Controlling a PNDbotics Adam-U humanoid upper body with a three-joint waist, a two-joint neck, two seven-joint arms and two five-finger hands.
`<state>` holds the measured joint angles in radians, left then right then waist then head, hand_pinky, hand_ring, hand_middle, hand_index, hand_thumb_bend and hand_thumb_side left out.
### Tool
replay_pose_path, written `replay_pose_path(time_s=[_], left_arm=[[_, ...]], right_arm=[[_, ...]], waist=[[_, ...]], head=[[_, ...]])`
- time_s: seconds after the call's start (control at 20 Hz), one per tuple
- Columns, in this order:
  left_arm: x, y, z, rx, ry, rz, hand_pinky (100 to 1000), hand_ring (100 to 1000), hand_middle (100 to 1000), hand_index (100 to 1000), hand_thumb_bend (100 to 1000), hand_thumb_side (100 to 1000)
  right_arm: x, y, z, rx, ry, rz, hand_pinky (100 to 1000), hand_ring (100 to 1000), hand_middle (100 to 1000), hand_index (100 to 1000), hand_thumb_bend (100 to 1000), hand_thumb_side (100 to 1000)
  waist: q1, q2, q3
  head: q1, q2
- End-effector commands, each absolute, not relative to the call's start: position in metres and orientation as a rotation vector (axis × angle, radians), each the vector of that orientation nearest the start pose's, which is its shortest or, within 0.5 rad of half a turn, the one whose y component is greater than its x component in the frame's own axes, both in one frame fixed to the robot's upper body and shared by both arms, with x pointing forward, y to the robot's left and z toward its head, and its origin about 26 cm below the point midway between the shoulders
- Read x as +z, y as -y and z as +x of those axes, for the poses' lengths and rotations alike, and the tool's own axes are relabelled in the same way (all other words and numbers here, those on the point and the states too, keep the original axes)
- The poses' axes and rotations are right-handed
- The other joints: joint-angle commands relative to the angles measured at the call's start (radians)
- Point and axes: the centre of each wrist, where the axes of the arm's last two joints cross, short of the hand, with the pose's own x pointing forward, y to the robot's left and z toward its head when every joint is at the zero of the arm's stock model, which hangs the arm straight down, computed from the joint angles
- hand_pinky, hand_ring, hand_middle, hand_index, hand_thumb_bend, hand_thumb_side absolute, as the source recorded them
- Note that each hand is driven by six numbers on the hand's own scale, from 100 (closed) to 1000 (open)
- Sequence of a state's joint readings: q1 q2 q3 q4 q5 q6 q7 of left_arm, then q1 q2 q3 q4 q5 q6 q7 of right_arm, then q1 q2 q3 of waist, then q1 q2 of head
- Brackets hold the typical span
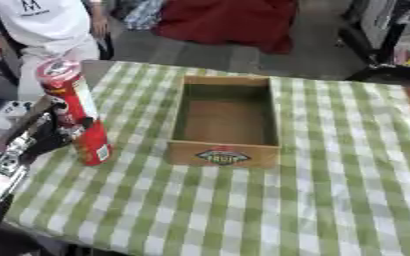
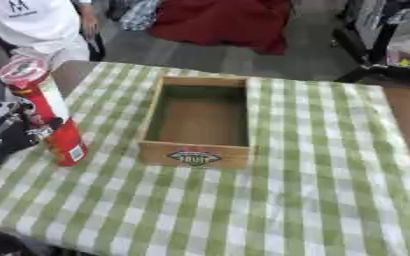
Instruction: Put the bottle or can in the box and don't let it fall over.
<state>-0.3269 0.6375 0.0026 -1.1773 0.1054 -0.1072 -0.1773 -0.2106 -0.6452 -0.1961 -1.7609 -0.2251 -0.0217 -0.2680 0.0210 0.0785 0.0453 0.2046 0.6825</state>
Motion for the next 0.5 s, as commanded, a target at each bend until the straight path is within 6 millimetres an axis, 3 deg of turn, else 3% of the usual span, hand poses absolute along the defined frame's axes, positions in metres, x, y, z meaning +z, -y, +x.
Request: replay_pose_path(time_s=[0.05,0.5], left_arm=[[0.0839,-0.4308,0.3532,-0.493,1.569,0.368,1000,1000,915,996,396,474],[0.0855,-0.4287,0.3570,-0.488,1.571,0.375,998,1000,907,989,404,433]], right_arm=[[0.2073,0.3910,0.3035,0.041,2.116,-0.574,812,776,775,828,100,714],[0.2068,0.3909,0.3035,0.040,2.115,-0.571,813,777,776,828,100,718]], waist=[[-0.001,-0.007,-0.001],[-0.001,-0.005,-0.003]], head=[[0.005,-0.014],[0.005,-0.014]])
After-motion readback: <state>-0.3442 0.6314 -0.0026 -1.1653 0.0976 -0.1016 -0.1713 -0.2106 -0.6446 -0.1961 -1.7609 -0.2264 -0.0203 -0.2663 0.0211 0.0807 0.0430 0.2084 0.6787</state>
